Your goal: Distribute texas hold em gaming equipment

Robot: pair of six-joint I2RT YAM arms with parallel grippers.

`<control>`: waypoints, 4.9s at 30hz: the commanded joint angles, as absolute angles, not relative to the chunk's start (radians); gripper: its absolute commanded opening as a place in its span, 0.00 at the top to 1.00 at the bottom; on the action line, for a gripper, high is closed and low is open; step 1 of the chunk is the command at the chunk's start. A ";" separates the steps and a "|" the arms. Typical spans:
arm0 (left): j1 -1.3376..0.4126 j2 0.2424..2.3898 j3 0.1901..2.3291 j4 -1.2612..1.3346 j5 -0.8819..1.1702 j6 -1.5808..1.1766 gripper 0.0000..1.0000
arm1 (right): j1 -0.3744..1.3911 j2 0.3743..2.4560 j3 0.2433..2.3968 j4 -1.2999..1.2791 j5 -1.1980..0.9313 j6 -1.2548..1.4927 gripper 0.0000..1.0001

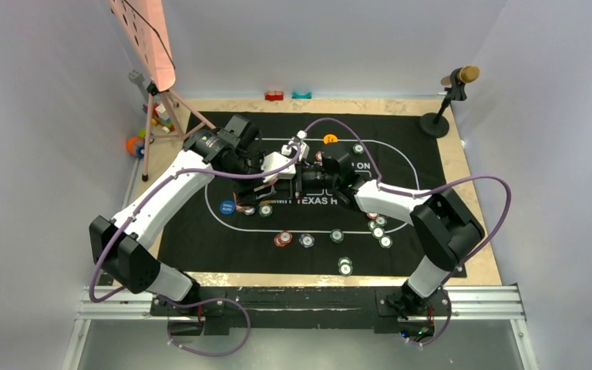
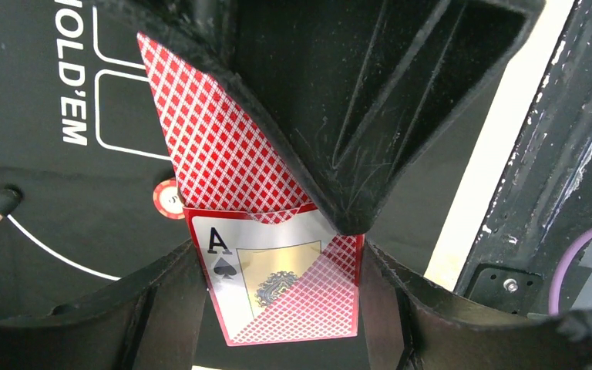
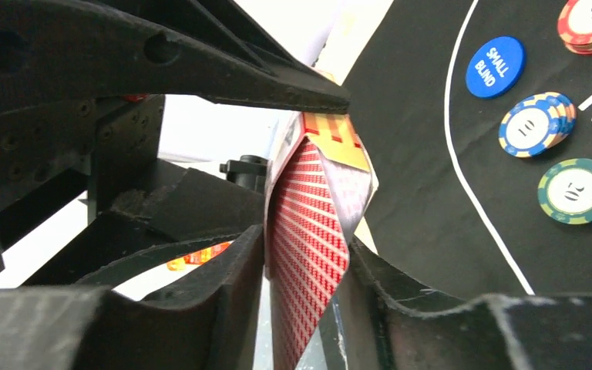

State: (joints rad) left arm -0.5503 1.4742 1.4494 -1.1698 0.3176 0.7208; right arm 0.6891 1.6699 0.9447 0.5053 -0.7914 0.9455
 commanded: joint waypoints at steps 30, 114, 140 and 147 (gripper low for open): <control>-0.376 1.259 1.096 -0.616 0.627 0.440 0.00 | 0.679 1.697 0.997 0.638 -0.829 1.050 0.81; -0.309 1.211 1.048 -0.852 0.559 0.588 0.52 | 0.646 1.715 1.123 0.203 -0.834 0.820 0.67; -0.285 1.203 0.967 -0.871 0.561 0.661 0.55 | 0.572 1.639 1.099 0.219 -0.843 0.840 1.00; -0.285 1.211 0.963 -0.873 0.517 0.672 0.56 | 0.487 1.597 1.057 0.268 -0.870 0.872 1.00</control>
